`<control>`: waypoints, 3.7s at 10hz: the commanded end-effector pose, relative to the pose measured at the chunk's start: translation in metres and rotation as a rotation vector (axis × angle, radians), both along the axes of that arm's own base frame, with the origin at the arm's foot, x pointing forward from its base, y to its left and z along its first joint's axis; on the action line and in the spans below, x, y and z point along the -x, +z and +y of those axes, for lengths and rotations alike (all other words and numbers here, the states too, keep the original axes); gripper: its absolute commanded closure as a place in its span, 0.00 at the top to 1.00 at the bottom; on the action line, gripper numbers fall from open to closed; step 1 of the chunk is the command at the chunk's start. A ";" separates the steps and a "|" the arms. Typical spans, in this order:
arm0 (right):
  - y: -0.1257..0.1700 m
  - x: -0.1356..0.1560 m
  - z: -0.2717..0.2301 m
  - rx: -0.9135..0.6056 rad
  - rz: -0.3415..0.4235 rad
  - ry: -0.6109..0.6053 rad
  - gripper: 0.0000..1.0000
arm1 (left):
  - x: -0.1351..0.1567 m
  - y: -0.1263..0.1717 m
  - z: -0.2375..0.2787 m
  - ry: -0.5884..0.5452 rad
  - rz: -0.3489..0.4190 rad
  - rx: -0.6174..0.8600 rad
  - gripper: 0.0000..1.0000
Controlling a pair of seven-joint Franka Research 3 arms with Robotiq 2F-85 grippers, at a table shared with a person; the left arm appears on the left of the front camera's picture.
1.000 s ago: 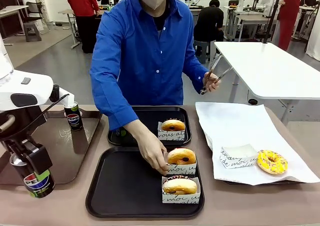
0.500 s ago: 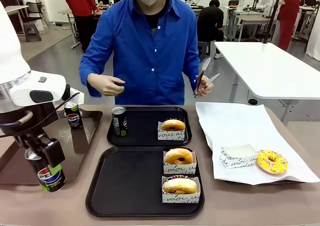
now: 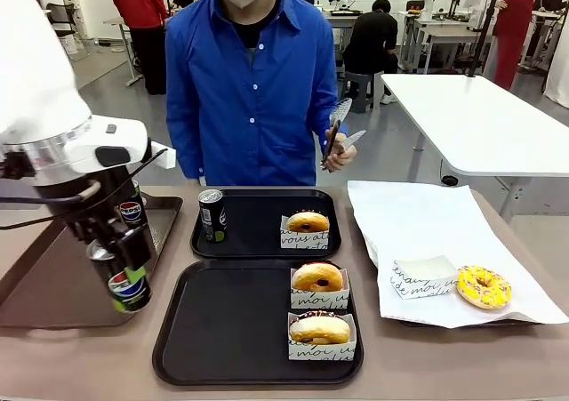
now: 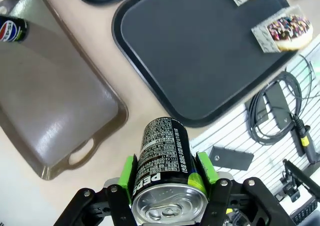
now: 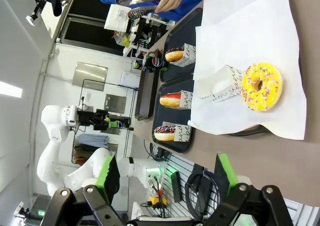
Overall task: Set up donuts and drinks on trays.
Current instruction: Pick up one Pepsi coke from the Handle tray and place it on the Flat Tray without a Pepsi coke.
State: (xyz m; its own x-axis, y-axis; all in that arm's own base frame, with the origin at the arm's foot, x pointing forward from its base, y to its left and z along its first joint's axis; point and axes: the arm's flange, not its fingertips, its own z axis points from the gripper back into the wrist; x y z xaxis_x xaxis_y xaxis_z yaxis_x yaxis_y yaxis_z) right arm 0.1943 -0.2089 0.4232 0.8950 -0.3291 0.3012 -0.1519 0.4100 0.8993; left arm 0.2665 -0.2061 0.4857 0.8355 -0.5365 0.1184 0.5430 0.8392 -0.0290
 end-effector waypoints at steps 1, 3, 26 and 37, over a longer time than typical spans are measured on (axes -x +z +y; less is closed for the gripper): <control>0.000 -0.001 -0.001 -0.014 -0.025 -0.003 1.00 | -0.034 -0.009 -0.008 0.031 -0.001 0.026 0.59; 0.000 -0.001 -0.001 -0.014 -0.025 -0.003 1.00 | -0.062 -0.031 -0.017 0.066 -0.017 0.055 0.59; 0.000 -0.001 -0.001 -0.014 -0.025 -0.003 1.00 | -0.075 -0.073 -0.057 0.056 -0.040 -0.012 1.00; 0.000 -0.001 -0.001 -0.014 -0.025 -0.003 1.00 | 0.022 -0.042 -0.019 0.023 -0.043 -0.055 1.00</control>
State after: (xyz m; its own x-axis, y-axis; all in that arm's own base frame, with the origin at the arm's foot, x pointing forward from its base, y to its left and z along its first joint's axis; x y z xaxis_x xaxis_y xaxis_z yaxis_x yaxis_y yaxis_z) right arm 0.1939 -0.2093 0.4233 0.8943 -0.3307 0.3014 -0.1513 0.4104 0.8993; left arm 0.2627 -0.2436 0.4602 0.8429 -0.5171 0.1485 0.5181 0.8546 0.0350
